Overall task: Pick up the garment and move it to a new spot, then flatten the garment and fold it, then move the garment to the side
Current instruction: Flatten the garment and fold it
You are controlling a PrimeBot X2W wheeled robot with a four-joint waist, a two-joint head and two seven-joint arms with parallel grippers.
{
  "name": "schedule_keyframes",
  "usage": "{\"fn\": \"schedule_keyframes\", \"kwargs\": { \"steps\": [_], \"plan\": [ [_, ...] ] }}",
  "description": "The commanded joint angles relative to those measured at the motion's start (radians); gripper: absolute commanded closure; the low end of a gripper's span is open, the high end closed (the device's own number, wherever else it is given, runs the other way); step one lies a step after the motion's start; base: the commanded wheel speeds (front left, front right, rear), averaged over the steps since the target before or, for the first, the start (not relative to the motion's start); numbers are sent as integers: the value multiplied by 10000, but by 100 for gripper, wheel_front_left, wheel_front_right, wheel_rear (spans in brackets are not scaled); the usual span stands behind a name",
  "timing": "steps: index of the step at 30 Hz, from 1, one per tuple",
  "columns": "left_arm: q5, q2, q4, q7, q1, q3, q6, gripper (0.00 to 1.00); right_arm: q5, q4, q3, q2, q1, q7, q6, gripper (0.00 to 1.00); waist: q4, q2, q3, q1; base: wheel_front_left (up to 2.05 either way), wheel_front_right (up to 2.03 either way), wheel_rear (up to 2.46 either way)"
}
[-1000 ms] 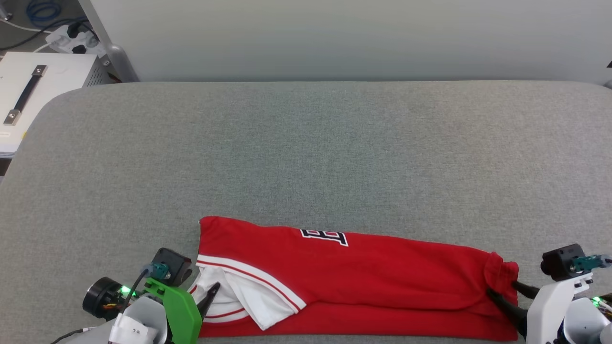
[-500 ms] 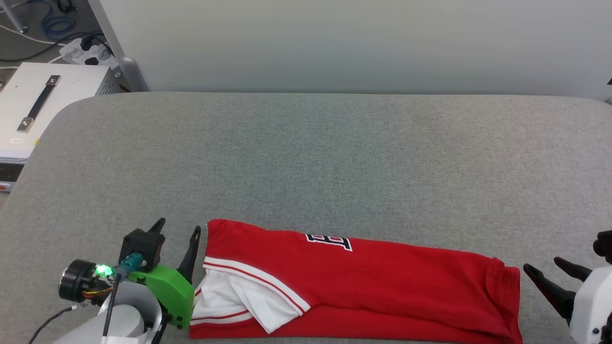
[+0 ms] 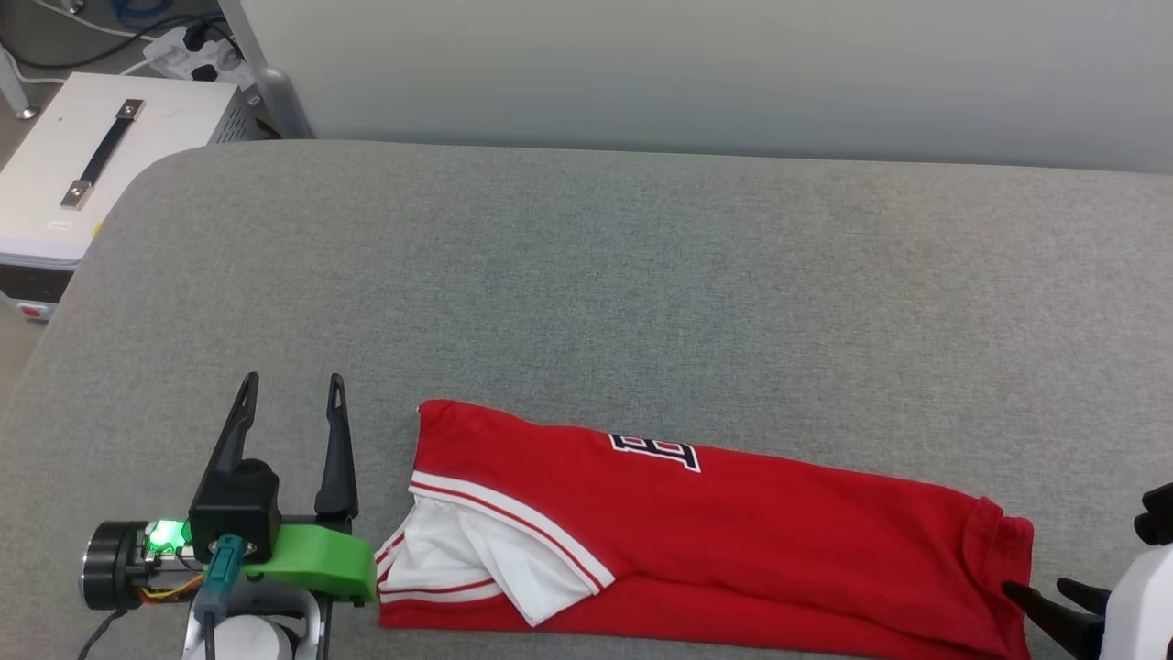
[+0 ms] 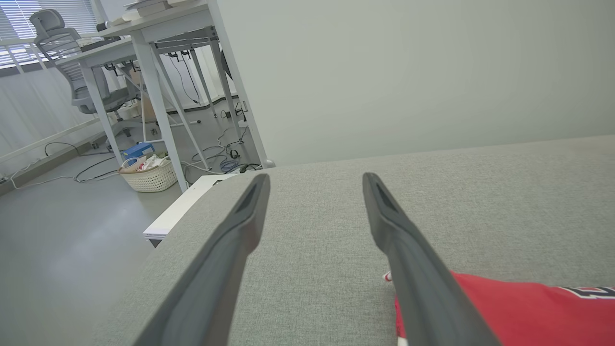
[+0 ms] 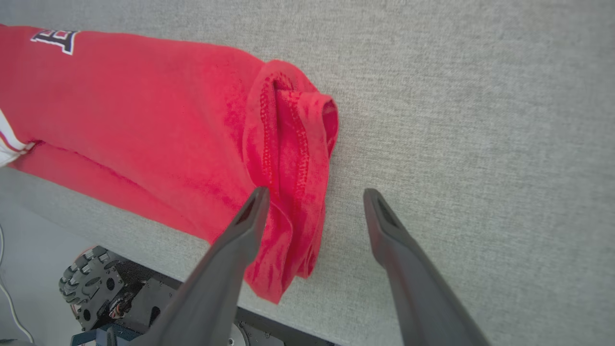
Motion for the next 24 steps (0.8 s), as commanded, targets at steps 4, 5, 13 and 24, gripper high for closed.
{"fn": "schedule_keyframes", "kwargs": {
  "steps": [4, 5, 13, 24],
  "plan": [
    [935, -851, -124, -58, 609, 894, -510, 0, 220, 350, 256, 184, -283, -40, -6, 0, 253, 0, 301, 0, 0, 0, 0],
    [1098, -1017, -146, -58, 694, 1057, -601, 0, 235, 422, 313, 201, -345, -81, -6, 0, 283, 0, 340, 0, 0, 0, 0],
    [2621, -2523, 92, -58, 1191, 2089, -1754, 0, 388, 1125, 1388, 444, -1075, -376, -6, 0, 612, 0, 653, 0, 0, 0, 0],
    [3616, -3352, 298, -58, 1455, 2678, -2386, 0, 338, 1865, 2276, 316, -1558, -994, -6, 100, 631, 0, 757, 0, 0, 0, 0]
  ]
}}
